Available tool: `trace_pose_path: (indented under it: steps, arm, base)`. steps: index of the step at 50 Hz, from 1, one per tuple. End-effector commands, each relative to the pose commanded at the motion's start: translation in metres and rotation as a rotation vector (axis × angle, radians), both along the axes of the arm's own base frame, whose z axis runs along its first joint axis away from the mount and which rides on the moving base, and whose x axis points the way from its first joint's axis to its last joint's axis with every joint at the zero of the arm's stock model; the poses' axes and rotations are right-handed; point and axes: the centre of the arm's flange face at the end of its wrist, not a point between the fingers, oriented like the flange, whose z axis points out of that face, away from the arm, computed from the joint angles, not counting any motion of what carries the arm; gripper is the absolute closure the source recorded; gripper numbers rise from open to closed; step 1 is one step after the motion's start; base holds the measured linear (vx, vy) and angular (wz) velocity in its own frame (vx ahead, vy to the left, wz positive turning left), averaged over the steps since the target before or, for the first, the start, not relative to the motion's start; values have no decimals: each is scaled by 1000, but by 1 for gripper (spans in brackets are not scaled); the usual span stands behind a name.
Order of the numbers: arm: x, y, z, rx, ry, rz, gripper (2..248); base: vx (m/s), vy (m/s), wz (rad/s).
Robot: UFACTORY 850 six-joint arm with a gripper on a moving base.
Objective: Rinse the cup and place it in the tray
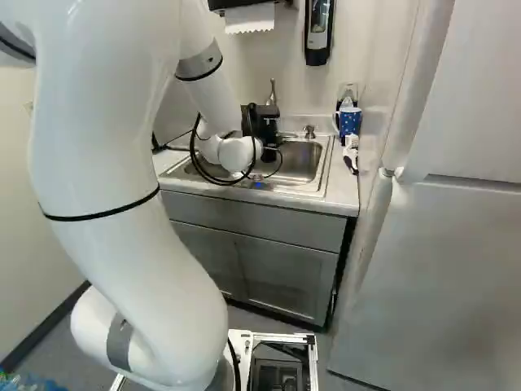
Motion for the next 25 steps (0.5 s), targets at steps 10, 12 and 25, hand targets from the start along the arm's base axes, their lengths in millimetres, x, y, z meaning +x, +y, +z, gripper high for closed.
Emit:
trace_pose_path:
  steps: [10, 12, 25]
  arm:
    - [0, 0, 0, 0, 0, 0, 126]
    - [0, 0, 0, 0, 0, 0, 126]
    - [0, 1, 0, 0, 0, 2, 126]
  base:
    - [0, 0, 0]
    - [0, 0, 0]
    - [0, 0, 0]
